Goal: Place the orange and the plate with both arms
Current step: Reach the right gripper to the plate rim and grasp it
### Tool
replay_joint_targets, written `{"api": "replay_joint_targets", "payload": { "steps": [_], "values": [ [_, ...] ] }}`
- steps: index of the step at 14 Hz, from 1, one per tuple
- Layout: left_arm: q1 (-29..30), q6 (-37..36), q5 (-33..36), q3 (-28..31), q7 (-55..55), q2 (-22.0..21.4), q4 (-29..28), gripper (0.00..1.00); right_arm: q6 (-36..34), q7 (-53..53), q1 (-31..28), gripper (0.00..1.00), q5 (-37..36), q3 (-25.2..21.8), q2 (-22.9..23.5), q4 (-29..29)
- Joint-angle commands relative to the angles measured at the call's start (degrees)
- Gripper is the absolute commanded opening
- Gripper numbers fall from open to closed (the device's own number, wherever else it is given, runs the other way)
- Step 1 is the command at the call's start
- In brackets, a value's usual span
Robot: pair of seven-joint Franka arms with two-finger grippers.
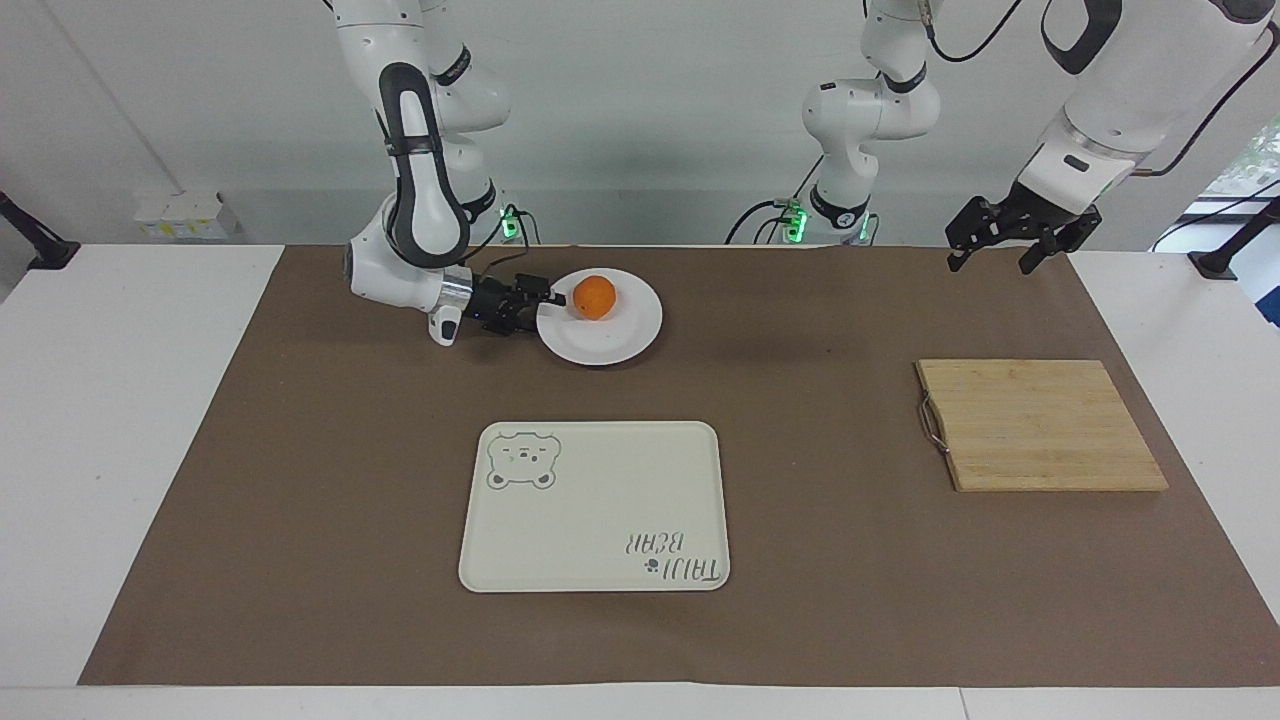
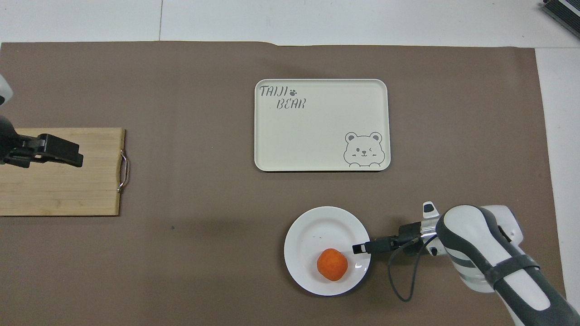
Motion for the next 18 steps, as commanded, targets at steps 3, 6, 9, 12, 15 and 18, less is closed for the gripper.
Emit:
{"api": "replay_joint_targets", "payload": {
  "steps": [3,6,9,12,15,18],
  "values": [
    [0.7,-0.8,1.0,-0.6,0.5,-0.9,-0.4,1.00,1.5,-1.4,0.4,0.71,2.3,0.1,-0.8,-2.1],
    [0.8,-0.8,1.1,-0.6,0.5,-0.9,-0.4,1.00,1.6,-1.4,0.9,0.42,2.4,0.1,-0.7,-2.1],
    [0.7,-0.8,1.0,-0.6,0.5,-0.9,-0.4,1.00,1.6,-1.3,0.8,0.02,2.4,0.0,-0.6,-2.1],
    [0.7,-0.8,1.0,-0.6,0.5,-0.9,-0.4,1.00,1.6,0.1,0.8,0.00,2.3,0.0,-0.3,-1.8],
    [0.7,-0.8,1.1,-0.6,0.5,-0.9,-0.4,1.00,1.1,-0.6,0.5,0.00,3.1,0.1,0.2,-1.2],
    [0.7,-0.8,1.0,-0.6,0.5,-0.9,-0.4,1.00,-0.1,-1.6,0.4,0.00,6.0,0.1,0.4,0.0]
  ]
}}
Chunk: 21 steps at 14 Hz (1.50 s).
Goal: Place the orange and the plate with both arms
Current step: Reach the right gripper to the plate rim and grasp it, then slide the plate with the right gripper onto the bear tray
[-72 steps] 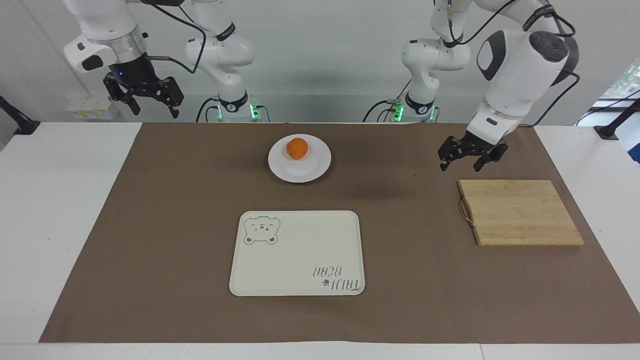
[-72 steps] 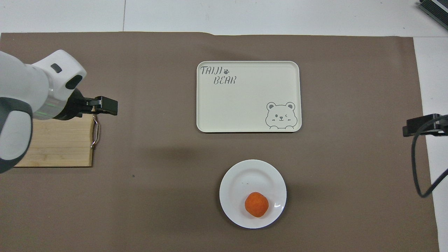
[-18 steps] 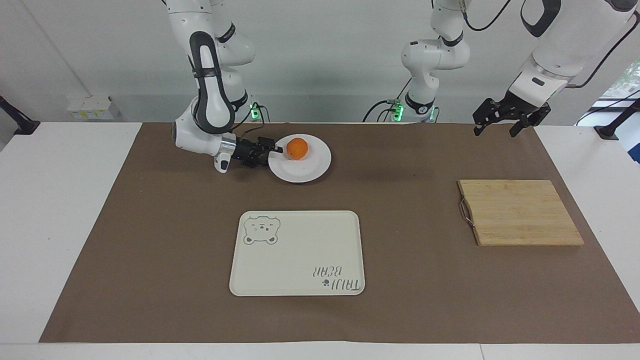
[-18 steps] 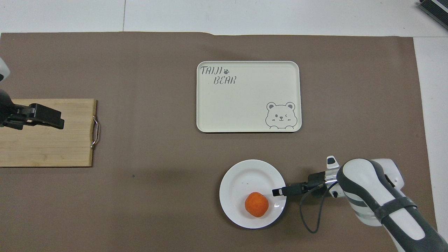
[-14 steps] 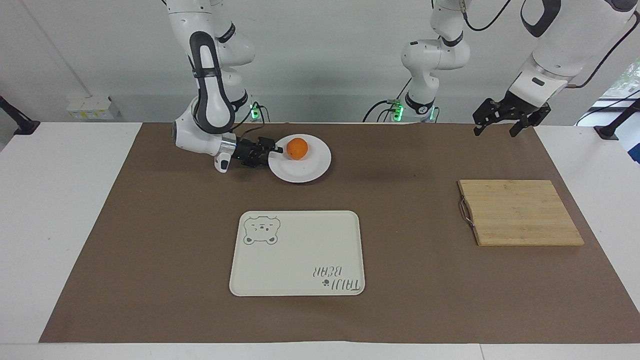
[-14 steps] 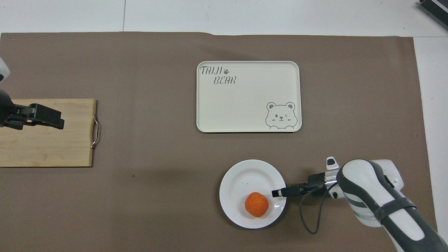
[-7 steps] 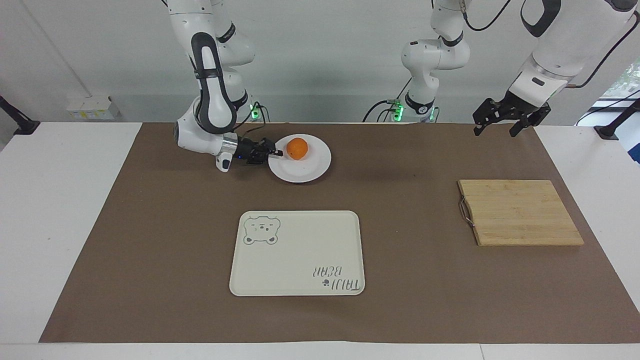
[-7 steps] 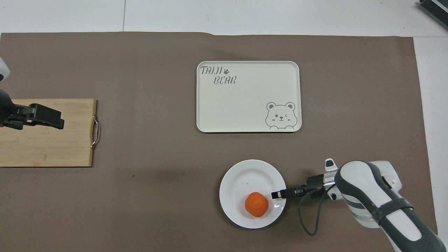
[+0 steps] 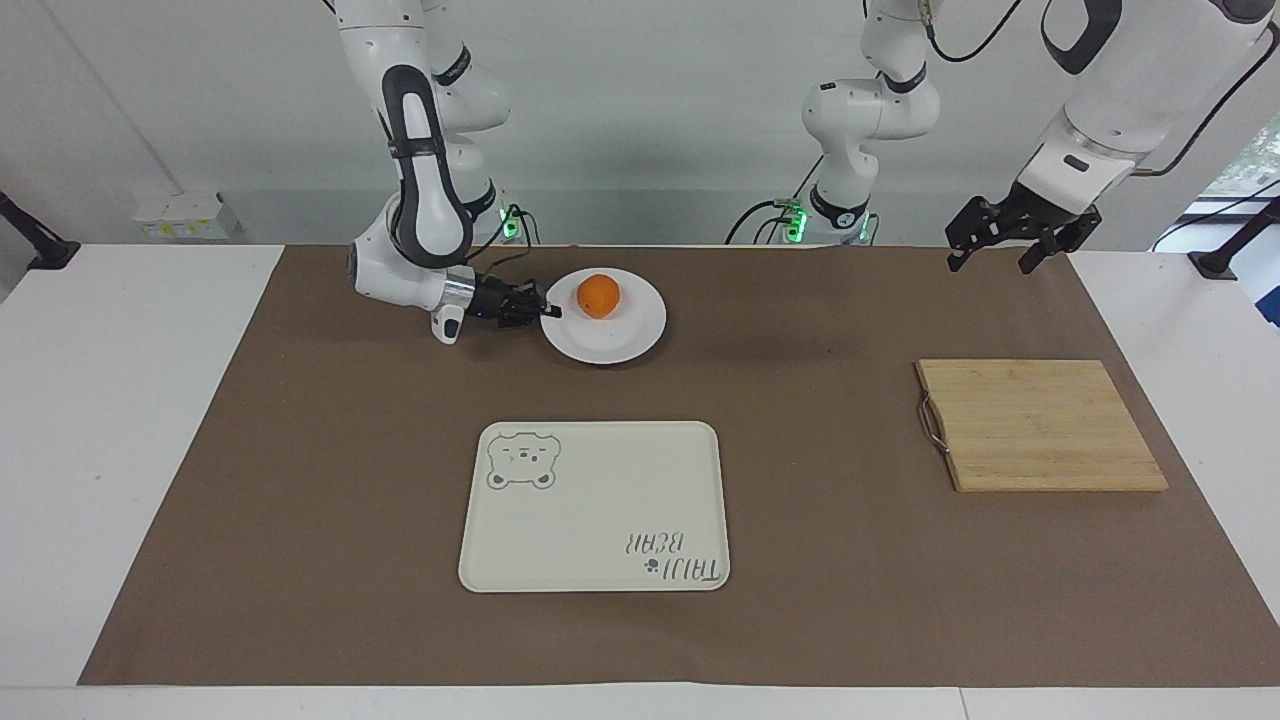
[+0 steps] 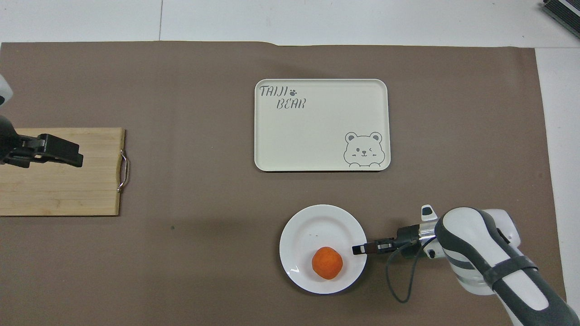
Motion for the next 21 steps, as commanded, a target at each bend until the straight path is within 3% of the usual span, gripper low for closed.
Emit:
{"api": "replay_joint_targets", "payload": {
  "steps": [1,8,21],
  "values": [
    [0.7,-0.7,1.0,-0.6,0.5,-0.9,-0.4,1.00,-2.0,-1.4,-0.7,0.00,2.6,0.0,1.0,2.0],
    [0.7,-0.7,1.0,-0.6,0.5,-0.9,-0.4,1.00,-9.9,2.1,-5.6,0.00,2.5,-0.1,4.8,10.2],
    [0.7,-0.7,1.0,-0.6,0.5,-0.9,-0.4,1.00,-6.8,26.7,-3.0,0.00,-0.5,0.4,21.1,42.1]
  ]
}}
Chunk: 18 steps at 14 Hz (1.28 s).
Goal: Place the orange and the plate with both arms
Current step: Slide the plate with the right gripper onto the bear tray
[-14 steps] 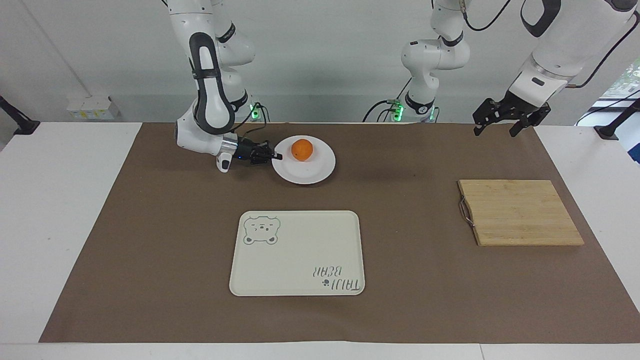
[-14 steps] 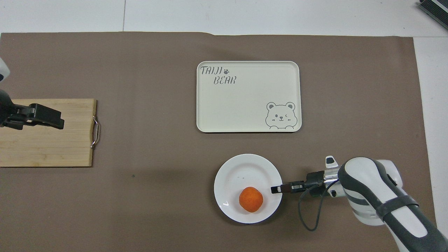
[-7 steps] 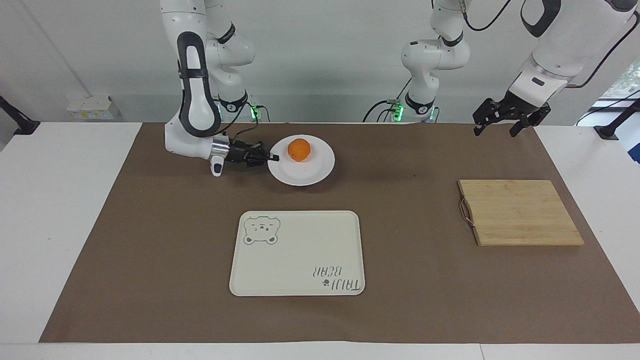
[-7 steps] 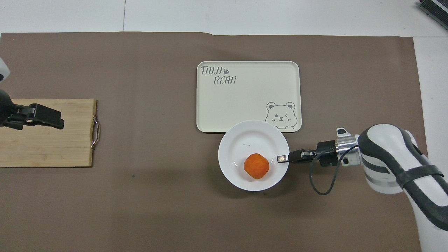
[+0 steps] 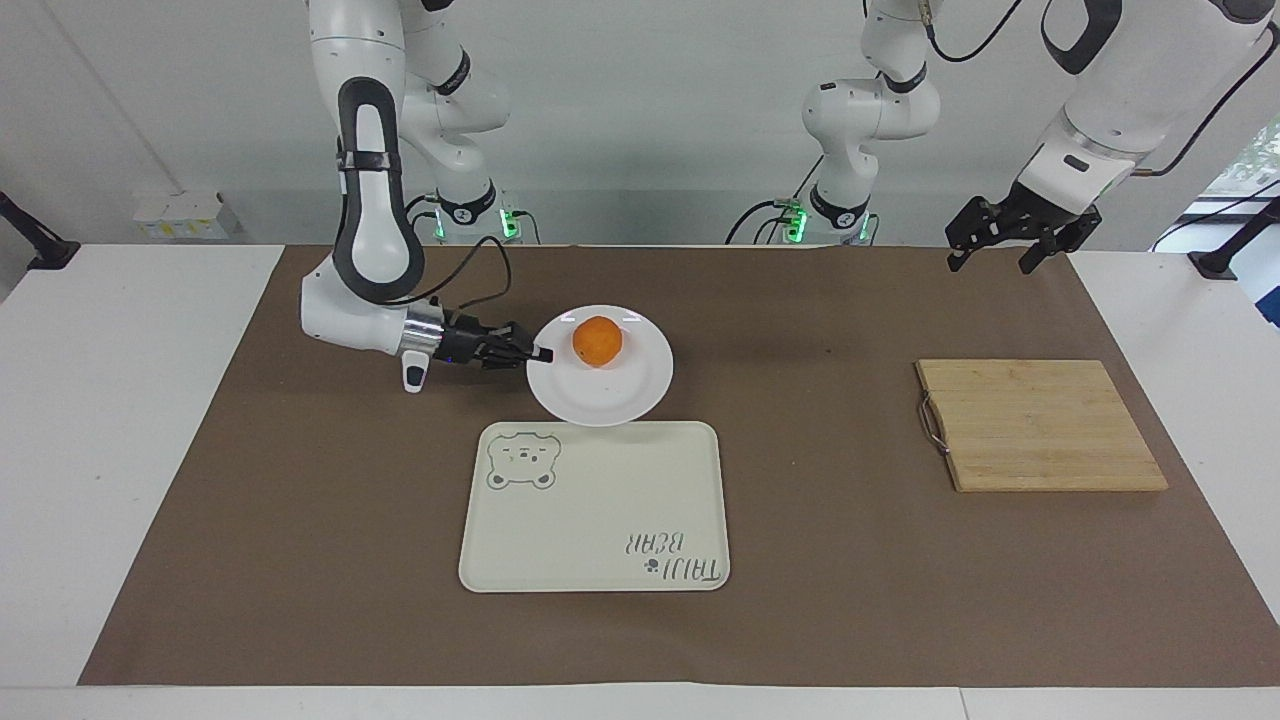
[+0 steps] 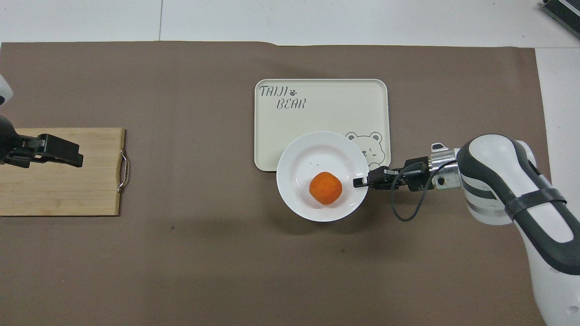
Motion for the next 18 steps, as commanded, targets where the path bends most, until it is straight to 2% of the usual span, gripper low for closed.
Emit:
{"api": "replay_joint_targets", "payload": {
  "steps": [1,5,12,18],
  "values": [
    [0.7,-0.7,1.0,-0.6,0.5,-0.9,-0.4,1.00,0.3,5.3,0.0,0.00,0.2,0.5,5.0,8.8],
    [0.7,-0.7,1.0,-0.6,0.5,-0.9,-0.4,1.00,1.6,5.3,-0.4,0.00,-0.2,0.8,12.3,14.5],
    [0.7,-0.7,1.0,-0.6,0.5,-0.9,-0.4,1.00,2.4,0.0,-0.4,0.00,-0.4,0.7,12.7,13.9],
    [0.7,-0.7,1.1,-0.6,0.5,-0.9,-0.4,1.00,3.6,-4.4,-0.6,0.00,2.6,0.8,16.6,14.3]
  ]
}}
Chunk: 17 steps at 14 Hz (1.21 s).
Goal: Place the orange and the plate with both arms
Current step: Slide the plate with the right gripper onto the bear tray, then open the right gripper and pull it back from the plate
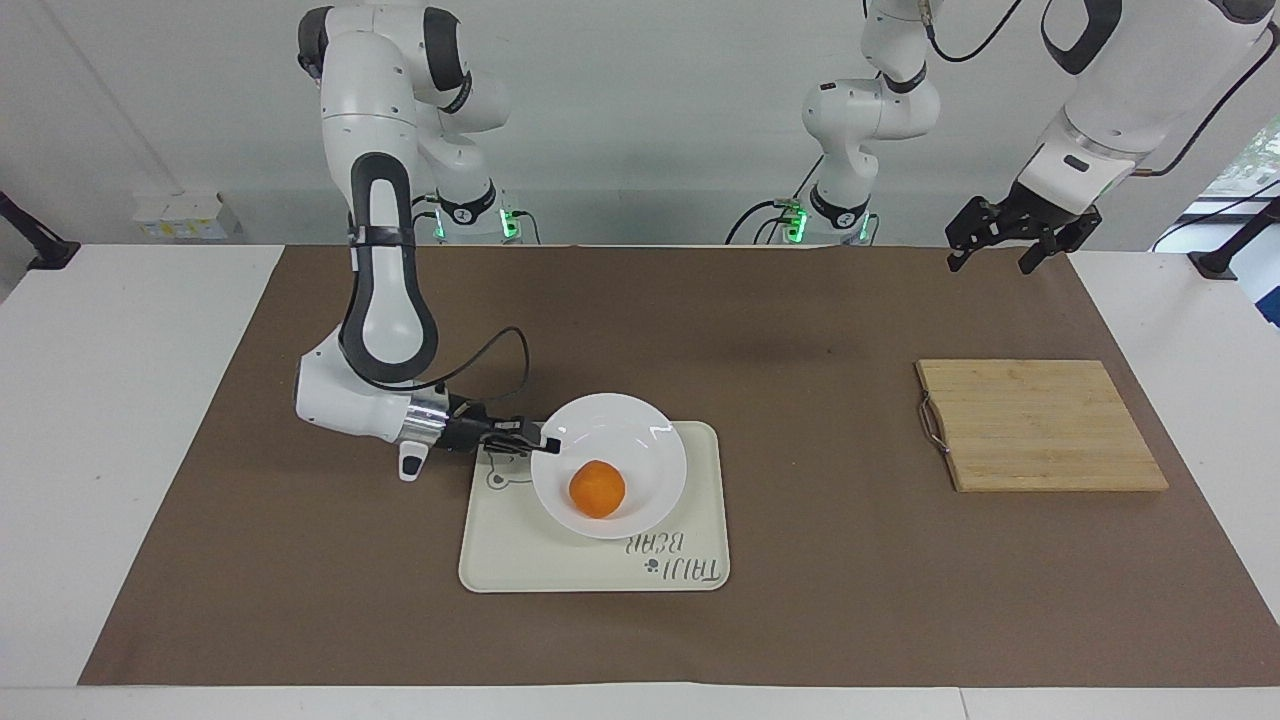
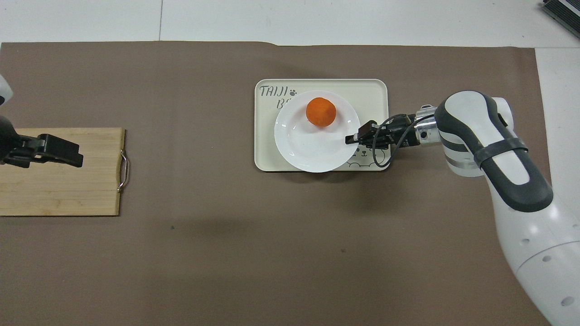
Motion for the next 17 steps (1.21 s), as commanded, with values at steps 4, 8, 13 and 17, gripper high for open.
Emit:
{"api": "replay_joint_targets", "payload": {
  "steps": [4,8,13,17],
  "values": [
    [0.7,-0.7,1.0,-0.6,0.5,-0.9,-0.4,1.00,0.1,-1.6,-0.6,0.00,1.9,0.5,0.9,1.3],
    [0.7,-0.7,1.0,-0.6,0.5,-0.9,-0.4,1.00,0.6,-0.7,0.1,1.00,0.9,0.2,0.2,1.4],
    [0.7,-0.7,1.0,-0.6,0.5,-0.9,-0.4,1.00,0.7,4.7,0.3,1.00,-6.2,-0.3,-2.2,2.3],
    [0.7,-0.7,1.0,-0.6,0.5,-0.9,-0.4,1.00,5.0,8.4,0.1,1.00,-18.1,-0.1,-6.8,2.5]
  ]
}}
